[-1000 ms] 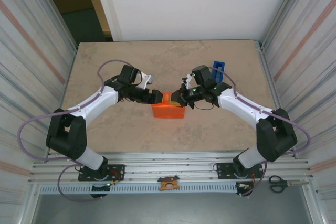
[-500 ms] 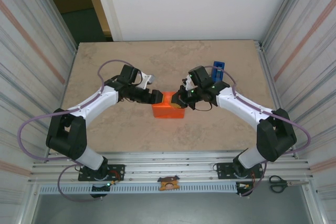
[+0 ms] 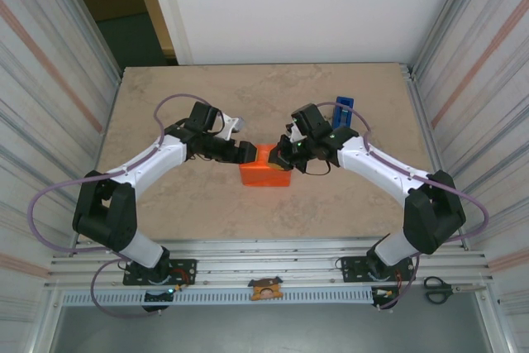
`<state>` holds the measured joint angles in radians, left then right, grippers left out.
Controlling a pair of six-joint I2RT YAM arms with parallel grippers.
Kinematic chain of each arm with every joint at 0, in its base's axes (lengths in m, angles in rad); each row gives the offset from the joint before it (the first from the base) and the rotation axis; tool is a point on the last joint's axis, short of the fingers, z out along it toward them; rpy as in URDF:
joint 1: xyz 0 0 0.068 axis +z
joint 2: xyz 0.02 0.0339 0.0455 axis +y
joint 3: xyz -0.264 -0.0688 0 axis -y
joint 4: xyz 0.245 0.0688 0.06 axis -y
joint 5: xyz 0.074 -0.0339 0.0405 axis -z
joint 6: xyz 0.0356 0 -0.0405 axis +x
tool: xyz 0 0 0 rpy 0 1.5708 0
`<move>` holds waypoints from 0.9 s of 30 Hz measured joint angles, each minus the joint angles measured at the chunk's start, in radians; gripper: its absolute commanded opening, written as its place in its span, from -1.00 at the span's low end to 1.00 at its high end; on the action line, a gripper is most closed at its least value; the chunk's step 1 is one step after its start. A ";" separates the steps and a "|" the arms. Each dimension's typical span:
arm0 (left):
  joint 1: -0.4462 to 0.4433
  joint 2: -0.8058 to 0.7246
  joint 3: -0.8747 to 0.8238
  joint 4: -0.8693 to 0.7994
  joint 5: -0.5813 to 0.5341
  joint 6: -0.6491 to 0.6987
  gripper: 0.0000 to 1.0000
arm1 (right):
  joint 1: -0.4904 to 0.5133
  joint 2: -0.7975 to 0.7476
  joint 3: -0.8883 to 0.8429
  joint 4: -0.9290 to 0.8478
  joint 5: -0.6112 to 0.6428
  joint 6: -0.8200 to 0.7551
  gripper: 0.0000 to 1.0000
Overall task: Wrap the gift box in paper
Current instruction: Stick the wrapping paper to the gift box.
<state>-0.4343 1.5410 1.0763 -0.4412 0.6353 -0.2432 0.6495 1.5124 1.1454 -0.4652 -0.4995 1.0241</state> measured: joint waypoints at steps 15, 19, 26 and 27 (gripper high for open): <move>-0.008 0.000 0.039 -0.043 -0.016 -0.015 0.61 | 0.033 0.018 0.050 -0.063 0.089 -0.012 -1.00; -0.008 -0.007 0.056 -0.057 -0.023 -0.036 0.55 | 0.033 0.019 0.050 -0.062 0.088 -0.012 -1.00; 0.013 -0.068 0.078 -0.076 -0.072 -0.089 -0.69 | 0.032 0.021 0.050 -0.060 0.083 -0.011 -1.00; 0.016 -0.074 0.082 -0.070 -0.065 -0.094 -0.80 | 0.032 0.021 0.050 -0.057 0.083 -0.011 -1.00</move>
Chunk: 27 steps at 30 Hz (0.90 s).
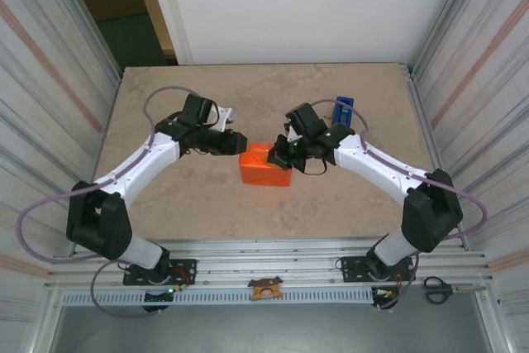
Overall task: Wrap the gift box in paper
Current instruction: Stick the wrapping paper to the gift box.
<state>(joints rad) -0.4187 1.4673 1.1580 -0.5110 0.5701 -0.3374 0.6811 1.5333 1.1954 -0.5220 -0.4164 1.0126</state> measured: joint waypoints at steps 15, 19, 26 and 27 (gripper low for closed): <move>-0.117 0.158 0.175 0.076 0.154 -0.041 -0.91 | -0.001 0.002 0.000 0.006 0.001 0.000 -1.00; -0.119 0.202 0.175 0.038 0.146 -0.039 -0.92 | -0.001 0.002 0.000 0.009 0.002 0.000 -1.00; -0.118 0.204 0.136 0.055 0.143 -0.033 -0.91 | -0.001 -0.001 -0.002 0.004 -0.001 0.000 -1.00; -0.119 0.204 0.128 0.060 0.143 -0.033 -0.91 | -0.001 -0.002 -0.003 0.001 -0.002 0.000 -1.00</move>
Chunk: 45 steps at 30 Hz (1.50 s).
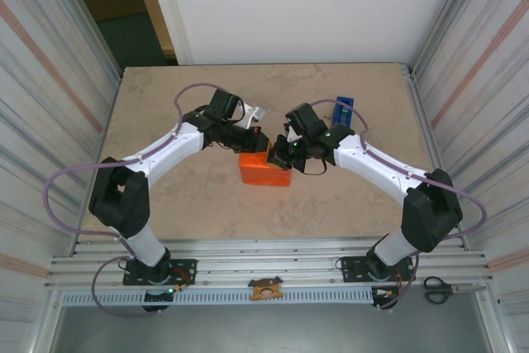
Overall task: Wrap the gift box in paper
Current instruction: Stick the wrapping paper to the gift box.
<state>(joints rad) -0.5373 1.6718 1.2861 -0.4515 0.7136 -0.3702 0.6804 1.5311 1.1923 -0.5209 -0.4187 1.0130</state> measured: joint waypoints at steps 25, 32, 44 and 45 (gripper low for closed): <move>-0.002 0.008 -0.038 0.117 -0.080 0.045 -1.00 | -0.006 0.007 0.072 -0.005 -0.003 0.034 -0.30; -0.002 0.008 -0.039 0.119 -0.079 0.053 -1.00 | 0.001 0.000 0.074 -0.032 0.023 0.034 -0.14; -0.005 0.002 -0.046 0.124 -0.078 0.056 -1.00 | 0.002 -0.146 0.039 -0.066 0.126 -0.019 -1.00; -0.005 0.001 -0.047 0.125 -0.078 0.056 -1.00 | 0.000 -0.142 0.032 -0.041 0.115 -0.023 -1.00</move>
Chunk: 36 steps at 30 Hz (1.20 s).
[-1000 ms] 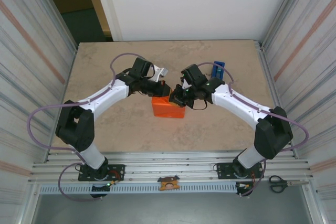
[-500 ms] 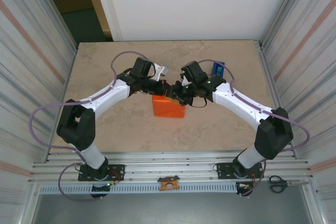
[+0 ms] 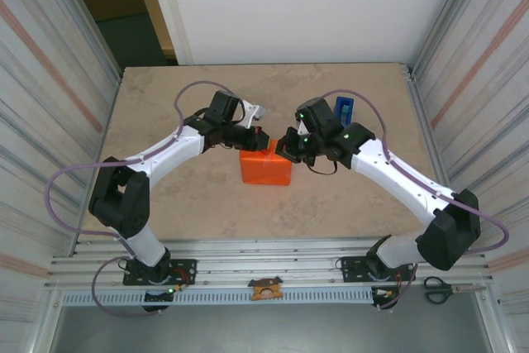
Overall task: Wrap the gift box in paper
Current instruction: Stick the wrapping paper to the gift box.
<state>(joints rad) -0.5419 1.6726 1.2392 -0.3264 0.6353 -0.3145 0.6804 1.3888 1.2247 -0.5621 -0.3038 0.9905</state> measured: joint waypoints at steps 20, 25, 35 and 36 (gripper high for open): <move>-0.002 -0.003 -0.005 0.007 0.010 0.000 -1.00 | -0.005 0.042 -0.187 0.237 -0.087 0.031 -1.00; -0.002 -0.003 -0.005 0.007 0.010 0.000 -1.00 | 0.011 0.042 -0.181 0.264 -0.093 0.010 -1.00; -0.002 -0.004 -0.005 0.006 0.010 0.000 -1.00 | 0.019 0.041 -0.195 0.372 -0.077 0.012 -1.00; -0.002 -0.004 -0.005 0.006 0.010 0.000 -1.00 | 0.020 0.042 -0.197 0.375 -0.073 0.012 -1.00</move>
<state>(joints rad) -0.5434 1.6688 1.2339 -0.3199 0.6456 -0.3149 0.7002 1.4311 1.0275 -0.1871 -0.3771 1.0023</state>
